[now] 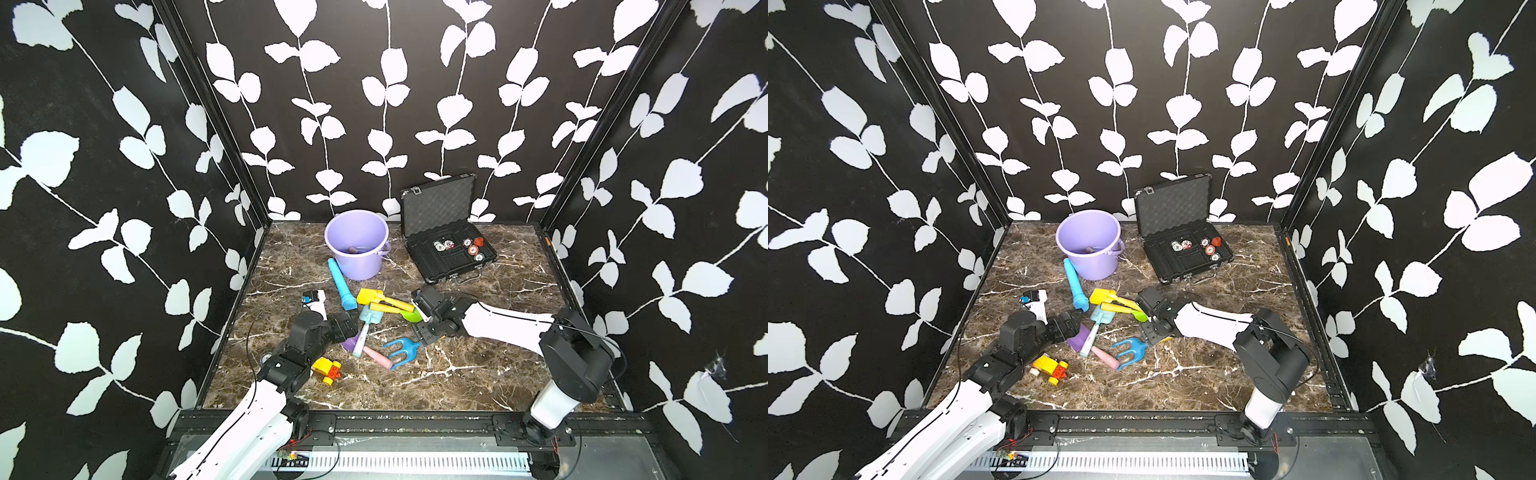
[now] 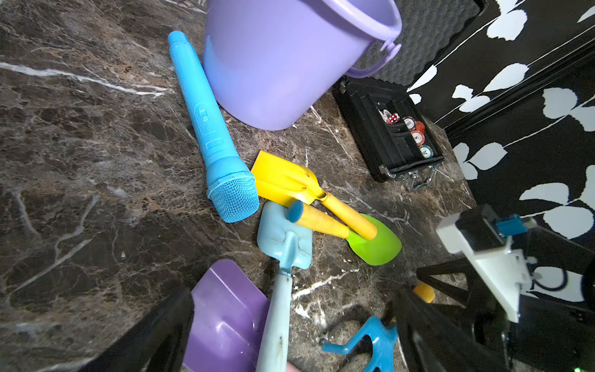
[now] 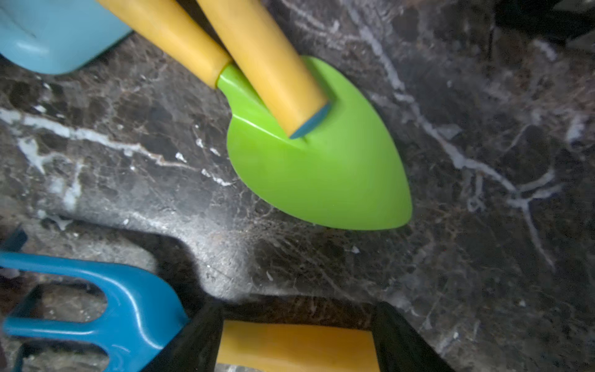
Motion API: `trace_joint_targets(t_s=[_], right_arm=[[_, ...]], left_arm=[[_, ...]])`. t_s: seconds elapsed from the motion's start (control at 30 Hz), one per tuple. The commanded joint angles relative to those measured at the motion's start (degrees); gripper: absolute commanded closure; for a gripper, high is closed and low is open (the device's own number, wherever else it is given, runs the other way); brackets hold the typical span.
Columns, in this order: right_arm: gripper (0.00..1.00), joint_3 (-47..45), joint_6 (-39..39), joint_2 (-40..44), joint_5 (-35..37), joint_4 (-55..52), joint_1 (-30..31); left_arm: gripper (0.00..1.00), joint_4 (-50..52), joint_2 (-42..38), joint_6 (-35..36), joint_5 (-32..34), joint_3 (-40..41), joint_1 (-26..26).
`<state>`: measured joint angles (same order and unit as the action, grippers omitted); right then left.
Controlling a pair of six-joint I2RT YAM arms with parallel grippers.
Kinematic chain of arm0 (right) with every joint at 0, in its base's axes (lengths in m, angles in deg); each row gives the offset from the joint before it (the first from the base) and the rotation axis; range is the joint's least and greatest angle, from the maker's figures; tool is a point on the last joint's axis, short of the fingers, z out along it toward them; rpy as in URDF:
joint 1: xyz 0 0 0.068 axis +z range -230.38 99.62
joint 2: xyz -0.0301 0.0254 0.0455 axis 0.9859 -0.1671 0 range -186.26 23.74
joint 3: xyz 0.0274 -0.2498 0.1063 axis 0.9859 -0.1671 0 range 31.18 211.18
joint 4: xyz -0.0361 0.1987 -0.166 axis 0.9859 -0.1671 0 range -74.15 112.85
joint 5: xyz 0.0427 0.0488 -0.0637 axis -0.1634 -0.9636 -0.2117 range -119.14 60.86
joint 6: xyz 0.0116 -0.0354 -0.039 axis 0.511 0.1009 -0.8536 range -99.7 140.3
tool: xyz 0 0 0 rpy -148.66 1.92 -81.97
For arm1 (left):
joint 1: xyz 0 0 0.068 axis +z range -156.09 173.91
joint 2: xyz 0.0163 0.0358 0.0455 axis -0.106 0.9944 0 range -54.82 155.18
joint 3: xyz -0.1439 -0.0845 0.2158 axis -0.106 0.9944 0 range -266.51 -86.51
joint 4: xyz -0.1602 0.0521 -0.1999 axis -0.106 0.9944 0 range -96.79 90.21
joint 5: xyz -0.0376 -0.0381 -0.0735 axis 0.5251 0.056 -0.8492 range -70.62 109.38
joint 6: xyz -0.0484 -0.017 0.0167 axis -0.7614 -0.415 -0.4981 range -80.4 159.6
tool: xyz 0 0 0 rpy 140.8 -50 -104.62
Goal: Organize the gardening tools
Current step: Pick up the gardening tool from the center of the board.
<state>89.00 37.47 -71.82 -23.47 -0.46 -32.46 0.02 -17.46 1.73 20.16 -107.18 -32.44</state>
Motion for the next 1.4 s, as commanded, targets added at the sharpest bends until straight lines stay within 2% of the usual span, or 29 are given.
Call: trace_joint_targets(t_s=[0.0,0.2,0.43,0.83,1.0,1.23,1.37], right_arm=[[0.25,-0.36,0.05,1.24,1.94,0.40,-1.22],[0.32,-2.92,2.68,-0.35,-0.41,4.26,-5.15],[0.42,-4.31,4.39,-1.10,1.40,2.56,-7.40],[0.48,-13.55,8.02,8.52,1.17,-1.79,-6.78],[0.46,-15.22,9.55,12.54,2.68,-6.04,-2.26],[0.34,-11.89,11.15,15.97,10.60,-14.89,6.73],[0.29,-11.42,8.76,16.34,8.75,-13.71,8.05]], left_arm=[[0.01,-2.03,-0.12,0.60,-0.90,-0.78,-0.19],[0.01,-2.47,0.69,0.68,-1.72,-0.91,-0.19],[0.01,-2.63,0.88,0.67,-1.92,-0.96,-0.20],[0.01,-4.20,3.43,0.76,-2.91,-2.13,-0.19],[0.01,-5.04,4.74,0.61,-3.61,-2.52,-0.19],[0.01,-5.89,5.63,0.27,-4.09,-2.80,-0.17],[0.01,-5.84,5.71,0.17,-4.42,-2.80,-0.19]])
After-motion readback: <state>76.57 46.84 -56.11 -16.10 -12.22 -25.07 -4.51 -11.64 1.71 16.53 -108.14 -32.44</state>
